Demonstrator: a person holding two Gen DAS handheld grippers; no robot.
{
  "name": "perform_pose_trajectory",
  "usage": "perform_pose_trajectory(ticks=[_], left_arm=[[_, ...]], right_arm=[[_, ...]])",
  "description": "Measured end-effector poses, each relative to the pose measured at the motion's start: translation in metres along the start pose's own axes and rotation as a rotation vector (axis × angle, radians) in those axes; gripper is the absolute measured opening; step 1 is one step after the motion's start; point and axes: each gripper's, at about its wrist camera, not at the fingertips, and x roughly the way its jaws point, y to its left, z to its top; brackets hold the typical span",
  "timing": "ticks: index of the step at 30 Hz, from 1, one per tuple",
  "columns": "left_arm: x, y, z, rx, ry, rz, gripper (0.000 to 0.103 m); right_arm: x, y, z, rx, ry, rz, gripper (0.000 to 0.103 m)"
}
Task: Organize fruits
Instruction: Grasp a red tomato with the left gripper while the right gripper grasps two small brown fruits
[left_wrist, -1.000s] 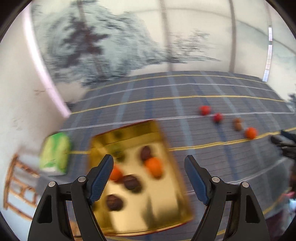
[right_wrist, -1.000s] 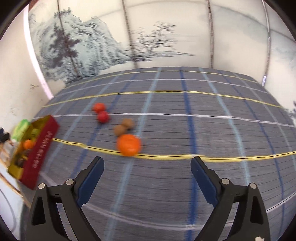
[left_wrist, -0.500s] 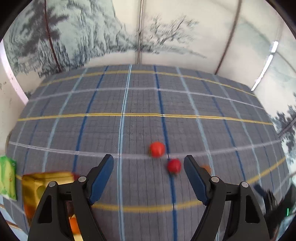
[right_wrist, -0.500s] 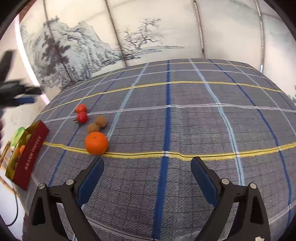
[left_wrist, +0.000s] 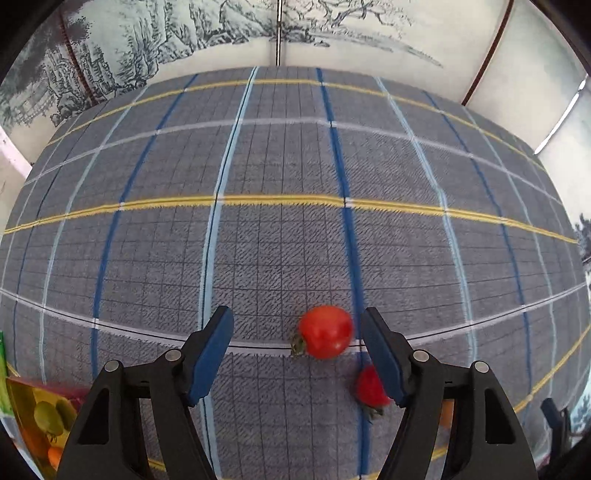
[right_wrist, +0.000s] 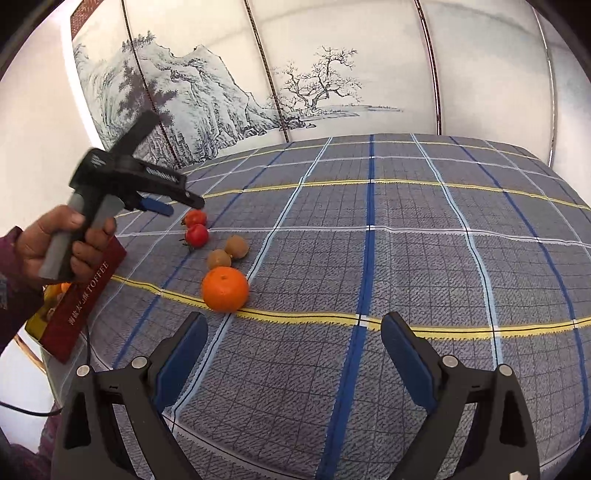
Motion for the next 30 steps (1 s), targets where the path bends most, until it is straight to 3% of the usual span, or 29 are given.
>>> perform_pose_trajectory(ticks=[1,2,3,5,12,17,21,24,27,30], left_arm=[[0.005,-0.001,-0.001,0.002,0.005,0.005,0.069],[0.008,-0.001,-0.002,0.002,0.011,0.006,0.061],[0.01,0.0,-0.003,0.0,0.018,-0.001,0.044],[0.011,-0.002,-0.007,0.005,0.0,0.035,0.032],[-0.001,0.001,-0.028,-0.041,-0.016,0.016,0.032],[-0.044,0.002,-0.052,-0.041,-0.07,-0.03,0.032],[-0.08,0.0,-0.073,-0.04,-0.109,-0.072,0.032],[-0.101,0.001,-0.089,-0.037,-0.128,-0.089,0.032],[-0.117,0.007,-0.107,-0.049,-0.136,-0.108,0.032],[-0.13,0.014,-0.122,-0.06,-0.147,-0.111,0.032]], right_arm=[[0.0,-0.001,0.0,0.003,0.0,0.004,0.094],[0.0,-0.001,0.001,0.005,0.0,0.005,0.094],[0.0,-0.002,0.001,0.005,-0.001,0.006,0.094],[0.001,-0.002,0.001,0.004,0.001,0.006,0.094],[0.003,-0.003,0.002,0.004,0.018,0.0,0.094],[0.005,-0.004,0.012,-0.015,0.039,0.024,0.093],[0.008,0.006,0.035,-0.008,0.045,0.122,0.092],[0.025,0.023,0.055,-0.03,0.1,0.165,0.092],[0.045,0.037,0.068,-0.024,0.135,0.218,0.084],[0.071,0.048,0.076,-0.039,0.199,0.181,0.07]])
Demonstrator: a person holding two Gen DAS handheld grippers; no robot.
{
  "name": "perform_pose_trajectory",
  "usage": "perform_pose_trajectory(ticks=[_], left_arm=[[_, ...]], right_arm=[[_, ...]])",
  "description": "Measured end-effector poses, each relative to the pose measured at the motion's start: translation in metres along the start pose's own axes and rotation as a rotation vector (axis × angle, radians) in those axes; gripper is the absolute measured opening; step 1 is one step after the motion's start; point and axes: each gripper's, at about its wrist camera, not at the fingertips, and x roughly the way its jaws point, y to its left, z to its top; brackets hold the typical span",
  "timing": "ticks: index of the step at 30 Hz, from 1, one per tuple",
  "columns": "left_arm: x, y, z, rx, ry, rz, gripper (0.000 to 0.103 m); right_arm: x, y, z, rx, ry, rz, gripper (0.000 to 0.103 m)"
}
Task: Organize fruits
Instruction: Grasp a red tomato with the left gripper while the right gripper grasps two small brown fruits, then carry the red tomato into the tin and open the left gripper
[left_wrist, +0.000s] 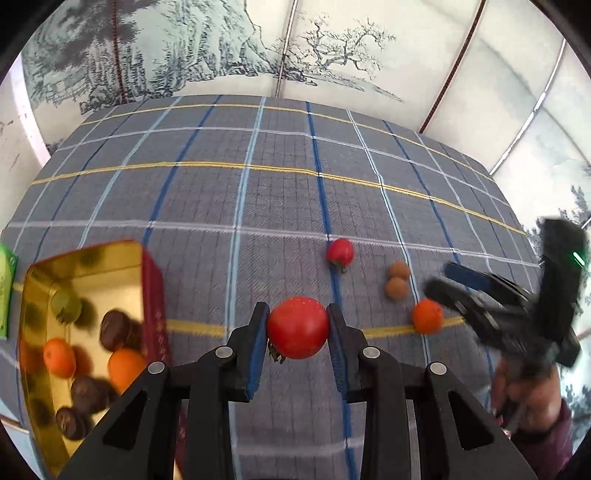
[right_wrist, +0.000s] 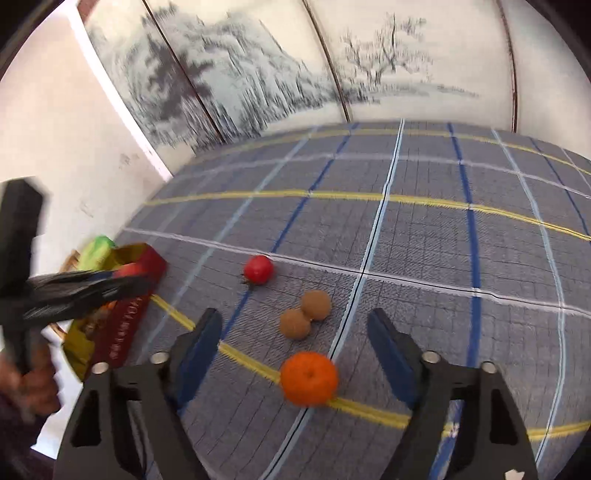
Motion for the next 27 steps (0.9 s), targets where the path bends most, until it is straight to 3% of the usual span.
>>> perform_pose_trajectory(ticks=[6,8,10,12,14,15,21,27], left_arm=[[-0.022,0.016,-0.02,-0.032,-0.019,0.004,0.032],[-0.028,0.022,-0.026,-0.036,-0.02,0.009,0.032],[-0.033,0.027,-0.031,-0.042,-0.023,0.01,0.032],[-0.04,0.031,-0.035,-0.05,-0.029,0.01,0.032],[-0.045,0.036,-0.038,-0.054,-0.036,0.013,0.032],[-0.048,0.037,-0.04,-0.055,-0.039,0.015,0.032],[-0.074,0.051,-0.055,-0.069,-0.073,0.026,0.032],[-0.094,0.067,-0.071,-0.089,-0.084,0.051,0.032]], right_arm=[[0.036,0.005,0.012,0.025,0.08,-0.038,0.062],[0.045,0.006,0.014,0.034,0.114,-0.056,0.054],[0.055,0.007,0.014,0.033,0.142,-0.079,0.04],[0.064,0.009,0.012,0.028,0.171,-0.087,0.032],[0.065,0.015,0.01,-0.006,0.166,-0.1,0.03],[0.065,0.018,0.009,-0.017,0.162,-0.099,0.022],[0.033,0.038,0.0,-0.02,0.082,-0.067,0.022],[-0.003,0.074,-0.028,-0.046,0.038,0.025,0.023]])
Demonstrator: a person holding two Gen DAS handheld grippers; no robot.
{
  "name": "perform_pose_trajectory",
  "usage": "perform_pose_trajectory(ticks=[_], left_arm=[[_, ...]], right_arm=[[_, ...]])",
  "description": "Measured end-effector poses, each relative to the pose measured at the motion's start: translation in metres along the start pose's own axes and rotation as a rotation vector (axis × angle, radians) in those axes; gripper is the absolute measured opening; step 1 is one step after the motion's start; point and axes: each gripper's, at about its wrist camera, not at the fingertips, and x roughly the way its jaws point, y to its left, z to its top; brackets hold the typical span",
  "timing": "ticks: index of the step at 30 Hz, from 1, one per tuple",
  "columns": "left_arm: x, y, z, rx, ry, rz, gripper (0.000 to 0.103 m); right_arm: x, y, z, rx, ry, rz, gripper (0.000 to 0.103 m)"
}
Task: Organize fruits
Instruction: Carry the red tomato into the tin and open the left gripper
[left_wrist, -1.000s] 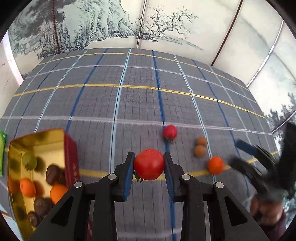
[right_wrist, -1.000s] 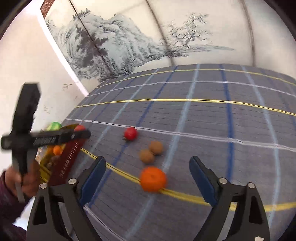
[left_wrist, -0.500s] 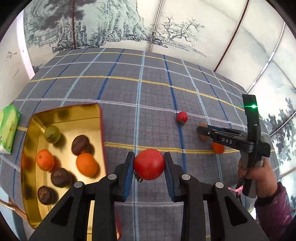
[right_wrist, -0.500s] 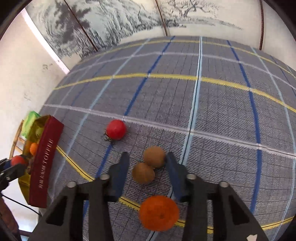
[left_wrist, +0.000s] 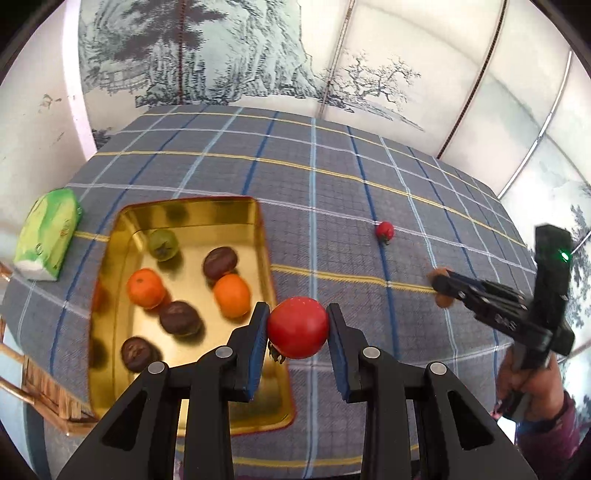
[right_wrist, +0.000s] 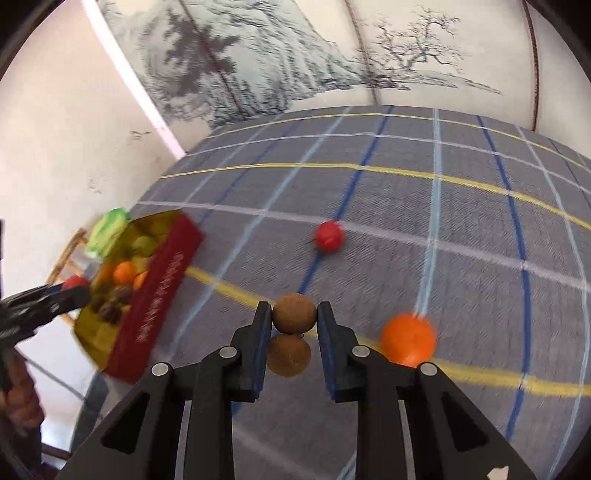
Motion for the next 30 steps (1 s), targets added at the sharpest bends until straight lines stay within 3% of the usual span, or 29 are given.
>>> perform_pose_trajectory(ticks=[9,17,30], left_arm=[[-0.017,0.031,-0.022,-0.02,-0.002,0.064,0.032],[-0.014,0.05,-0.039,-0.056,0.024,0.064,0.032],[-0.005,0.047,-0.041,-0.026,0.012,0.052,0.032]], right_arm=[[-0.023,0.035,-0.021,-0.009,-0.02,0.099,0.023],[-0.03,0.051,-0.024,-0.032,-0.028,0.113,0.023],[-0.038,0.064,-0.024,-0.049,-0.032,0.098,0.023]])
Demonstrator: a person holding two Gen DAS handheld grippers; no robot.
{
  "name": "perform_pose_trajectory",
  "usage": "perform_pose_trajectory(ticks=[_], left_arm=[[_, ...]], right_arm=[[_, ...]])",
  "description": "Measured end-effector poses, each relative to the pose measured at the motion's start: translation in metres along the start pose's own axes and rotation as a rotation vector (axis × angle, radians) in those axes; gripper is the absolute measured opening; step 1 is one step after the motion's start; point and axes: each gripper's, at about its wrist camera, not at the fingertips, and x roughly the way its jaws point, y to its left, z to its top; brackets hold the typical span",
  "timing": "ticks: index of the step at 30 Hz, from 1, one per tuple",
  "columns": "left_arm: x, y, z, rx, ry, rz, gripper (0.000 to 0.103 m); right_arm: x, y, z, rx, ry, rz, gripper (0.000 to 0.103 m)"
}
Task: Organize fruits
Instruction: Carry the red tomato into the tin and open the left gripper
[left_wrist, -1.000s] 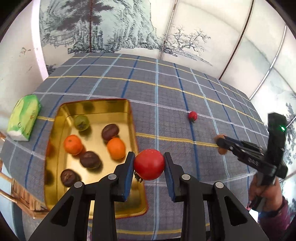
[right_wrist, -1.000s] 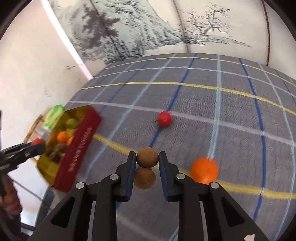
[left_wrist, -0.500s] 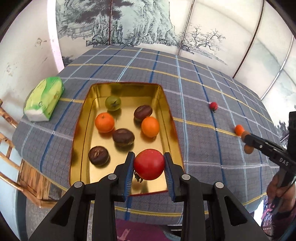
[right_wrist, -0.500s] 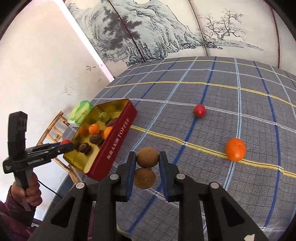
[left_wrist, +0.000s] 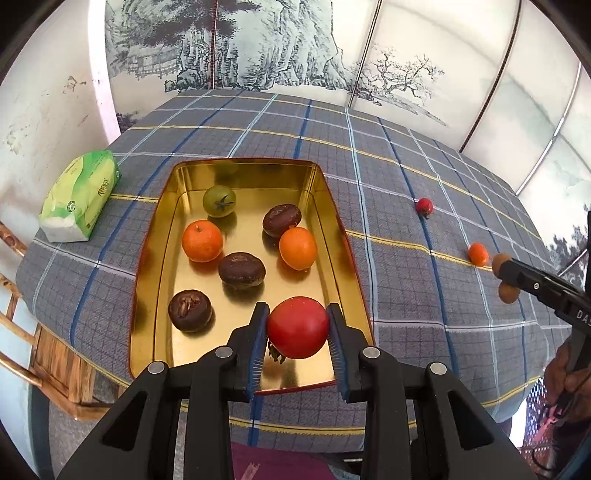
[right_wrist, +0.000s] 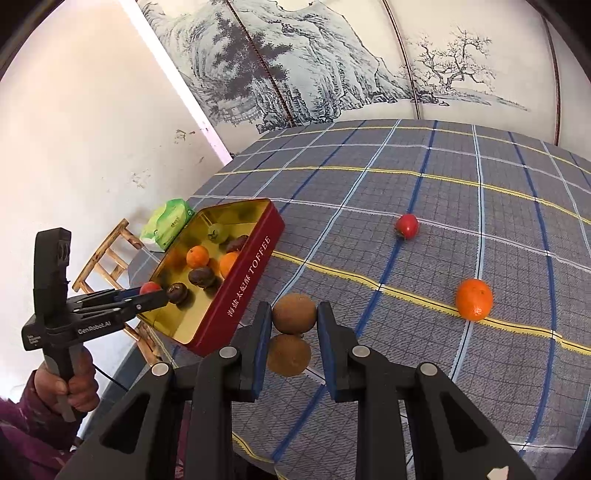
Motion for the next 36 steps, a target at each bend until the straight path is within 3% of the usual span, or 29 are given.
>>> perform_pose_trajectory(ticks=[36], left_arm=[[0.021,-0.011,0.007,0.057,-0.005,0.014,0.032]], right_arm=[[0.004,0.016,0.006,-0.026,0.012,-0.002,0.023]])
